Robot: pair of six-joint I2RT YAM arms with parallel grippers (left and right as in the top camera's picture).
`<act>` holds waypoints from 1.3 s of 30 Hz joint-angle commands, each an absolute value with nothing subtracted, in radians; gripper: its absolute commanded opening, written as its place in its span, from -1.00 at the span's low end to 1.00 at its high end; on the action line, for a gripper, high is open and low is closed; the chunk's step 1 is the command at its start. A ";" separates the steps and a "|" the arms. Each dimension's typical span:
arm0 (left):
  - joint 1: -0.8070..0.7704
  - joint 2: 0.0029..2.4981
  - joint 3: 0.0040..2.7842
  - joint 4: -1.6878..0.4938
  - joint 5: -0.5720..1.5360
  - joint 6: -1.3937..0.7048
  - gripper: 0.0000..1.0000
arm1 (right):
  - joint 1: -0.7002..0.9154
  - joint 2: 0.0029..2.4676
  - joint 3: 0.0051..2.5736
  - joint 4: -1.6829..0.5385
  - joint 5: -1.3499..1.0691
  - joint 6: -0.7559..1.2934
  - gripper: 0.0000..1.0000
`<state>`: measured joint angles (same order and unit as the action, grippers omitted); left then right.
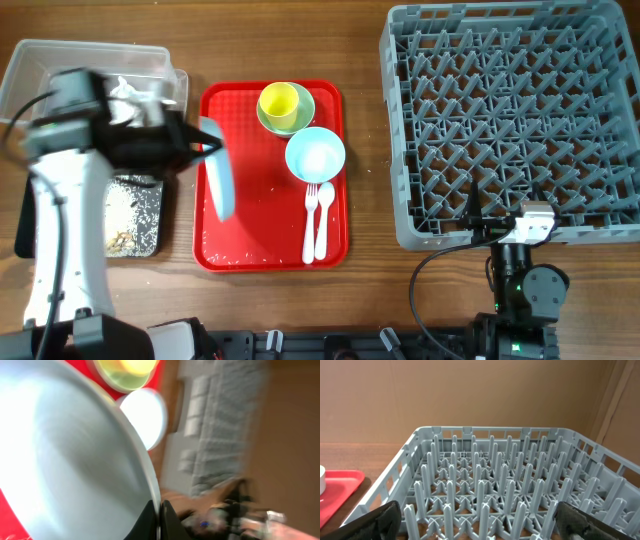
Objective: Sort waste into correct bins and load items into the dishwasher rack
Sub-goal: 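Set the emptied plate back on the red tray and release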
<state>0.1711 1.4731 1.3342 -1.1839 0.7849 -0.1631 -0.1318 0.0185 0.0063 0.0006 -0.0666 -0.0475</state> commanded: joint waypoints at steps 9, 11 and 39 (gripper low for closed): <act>-0.457 1.697 1.339 -1.028 -0.055 -0.614 -0.92 | -0.136 0.014 0.005 0.002 -0.058 -0.052 1.00; -0.479 1.750 1.339 -1.025 -0.073 -0.633 -0.92 | -0.136 0.014 0.005 0.002 -0.058 -0.052 1.00; 0.350 1.556 1.518 -1.098 -0.076 -0.585 1.00 | -0.136 0.014 0.005 0.002 -0.058 -0.052 1.00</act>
<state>0.2008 1.5501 1.5143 -1.0668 -0.1410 -0.5854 -0.1318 0.0185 0.0063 -0.0002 -0.0666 -0.0475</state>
